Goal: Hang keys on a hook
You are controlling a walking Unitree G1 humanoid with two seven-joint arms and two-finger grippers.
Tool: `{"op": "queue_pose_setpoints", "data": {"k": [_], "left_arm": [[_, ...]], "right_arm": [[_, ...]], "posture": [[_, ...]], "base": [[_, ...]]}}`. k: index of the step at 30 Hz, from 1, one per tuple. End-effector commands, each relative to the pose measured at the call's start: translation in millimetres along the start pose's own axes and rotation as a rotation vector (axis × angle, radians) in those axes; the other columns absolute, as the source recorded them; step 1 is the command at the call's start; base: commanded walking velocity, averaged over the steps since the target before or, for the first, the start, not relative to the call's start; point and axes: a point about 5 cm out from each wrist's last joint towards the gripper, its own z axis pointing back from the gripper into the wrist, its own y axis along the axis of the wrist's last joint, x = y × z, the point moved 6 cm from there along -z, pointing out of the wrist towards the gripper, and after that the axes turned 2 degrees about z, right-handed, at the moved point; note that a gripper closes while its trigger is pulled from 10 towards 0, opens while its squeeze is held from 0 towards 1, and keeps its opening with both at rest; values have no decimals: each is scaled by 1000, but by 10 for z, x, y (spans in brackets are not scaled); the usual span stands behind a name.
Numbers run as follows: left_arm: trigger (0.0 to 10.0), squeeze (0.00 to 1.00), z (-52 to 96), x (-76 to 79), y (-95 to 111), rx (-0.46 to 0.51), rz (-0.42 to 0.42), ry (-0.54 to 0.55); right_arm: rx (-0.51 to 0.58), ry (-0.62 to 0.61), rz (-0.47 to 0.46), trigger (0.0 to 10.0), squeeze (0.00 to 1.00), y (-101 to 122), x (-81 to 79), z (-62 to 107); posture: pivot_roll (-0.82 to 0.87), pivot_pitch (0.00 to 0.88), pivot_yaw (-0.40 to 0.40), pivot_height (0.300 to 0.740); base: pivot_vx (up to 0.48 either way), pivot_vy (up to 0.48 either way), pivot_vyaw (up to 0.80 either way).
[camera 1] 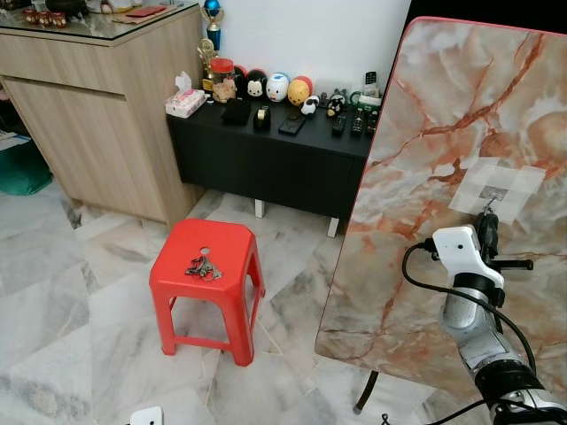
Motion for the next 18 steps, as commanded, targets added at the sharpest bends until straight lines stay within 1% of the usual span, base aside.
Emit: {"op": "queue_pose_setpoints", "data": {"k": [1, 7, 8, 9, 10, 14, 16, 17, 18], "left_arm": [[10000, 0, 14, 12, -61, -17, -3, -7], [10000, 0, 14, 8, -61, -17, -1, -6], [10000, 0, 15, 6, -62, -17, -1, -6], [10000, 0, 15, 6, -62, -17, -1, -6], [10000, 0, 15, 5, -64, -17, -2, -6], [10000, 0, 15, 5, -66, -19, -3, -7], [10000, 0, 15, 5, -66, -19, -3, -7], [10000, 0, 16, 4, -67, -19, -3, -8], [10000, 0, 16, 4, -67, -19, -3, -8]], "right_arm": [[-8, 15, 7, 10000, 0, -17, 4, -31], [-19, 28, 4, 10000, 0, -41, -22, -16], [-21, 31, -2, 10000, 43, -44, -25, -14], [-21, 32, -4, 10000, 455, -45, -26, -14], [-21, 33, -3, 10000, 718, -48, -28, -12], [-23, 36, -3, 10000, 753, -57, -37, -2], [-22, 37, -4, 10000, 753, -57, -40, 2], [-16, 36, -25, 10000, 714, -42, -52, 21], [-16, 36, -25, 10000, 714, -42, -52, 21]], "posture": [[79, 0, -88, 718], [78, 0, -88, 718], [76, 0, -87, 718], [76, 0, -87, 718], [76, 0, -86, 718], [76, 0, -86, 718], [76, 0, -86, 718], [73, 0, -84, 718], [73, 0, -84, 718]], "base": [[0, 0, 0], [0, 0, 0], [0, 0, 0], [0, 0, 0], [0, 0, 0], [0, 0, 0], [0, 0, 0], [0, 0, 0], [0, 0, 0]]}}
